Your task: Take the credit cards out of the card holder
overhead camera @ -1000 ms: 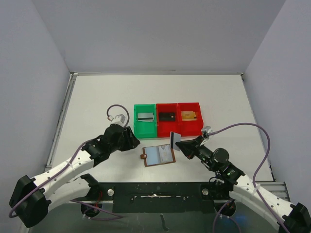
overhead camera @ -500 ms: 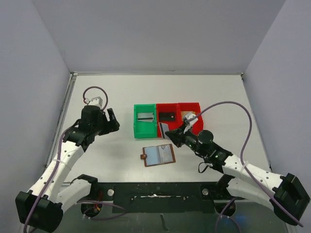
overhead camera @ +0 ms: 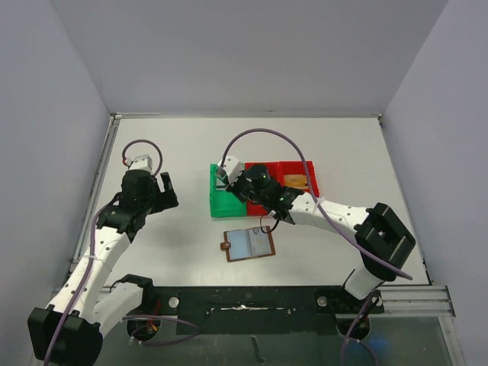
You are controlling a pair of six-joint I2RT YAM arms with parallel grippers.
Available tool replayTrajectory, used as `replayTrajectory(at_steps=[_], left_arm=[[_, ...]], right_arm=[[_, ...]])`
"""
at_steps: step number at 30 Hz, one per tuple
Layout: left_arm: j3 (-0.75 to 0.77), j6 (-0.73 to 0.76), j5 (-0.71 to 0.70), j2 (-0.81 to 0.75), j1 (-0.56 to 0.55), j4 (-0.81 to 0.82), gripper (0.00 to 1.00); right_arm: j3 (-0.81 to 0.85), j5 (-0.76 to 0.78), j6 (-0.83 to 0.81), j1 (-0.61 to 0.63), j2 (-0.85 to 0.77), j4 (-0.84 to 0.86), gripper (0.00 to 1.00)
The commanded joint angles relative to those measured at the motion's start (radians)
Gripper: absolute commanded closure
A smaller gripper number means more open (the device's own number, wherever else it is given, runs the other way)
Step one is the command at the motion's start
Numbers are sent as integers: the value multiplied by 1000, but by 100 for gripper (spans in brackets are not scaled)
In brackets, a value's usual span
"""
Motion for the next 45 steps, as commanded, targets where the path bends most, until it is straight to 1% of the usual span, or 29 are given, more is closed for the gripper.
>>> replayTrajectory(at_steps=[1,5,8,11,14,17,21,23,27,32,38,42,45], left_arm=[[7,-26,-92,-40,15,41,17],[1,-41,-147,-52,15,39,17],[-1,-29,-180,-50,17,58,17],[6,-18,-199,-34,18,55,17],[11,-18,-210,-28,18,46,17],[11,-21,-222,-44,19,40,17],[5,-24,-225,-79,20,40,17],[-1,-22,-226,-93,19,45,17],[-4,-20,-232,-97,21,46,17],[3,-16,-224,-72,21,40,17],[4,-19,-230,-71,22,38,17],[3,-18,-227,-70,22,39,17],[4,-18,-227,-63,22,39,17]], right_arm=[[94,17,-194,-20,69,-83,100],[171,-3,-252,-43,150,-122,100],[250,-21,-304,-49,214,-193,100],[297,-13,-348,-51,257,-213,100],[340,-9,-431,-51,295,-239,100],[382,19,-478,-52,334,-263,100],[427,10,-542,-54,382,-279,99],[466,21,-576,-55,414,-319,98],[513,71,-618,-61,466,-330,98],[531,104,-658,-63,508,-339,96],[532,103,-678,-61,528,-356,85],[536,77,-676,-60,527,-376,75],[536,61,-671,-61,524,-389,73]])
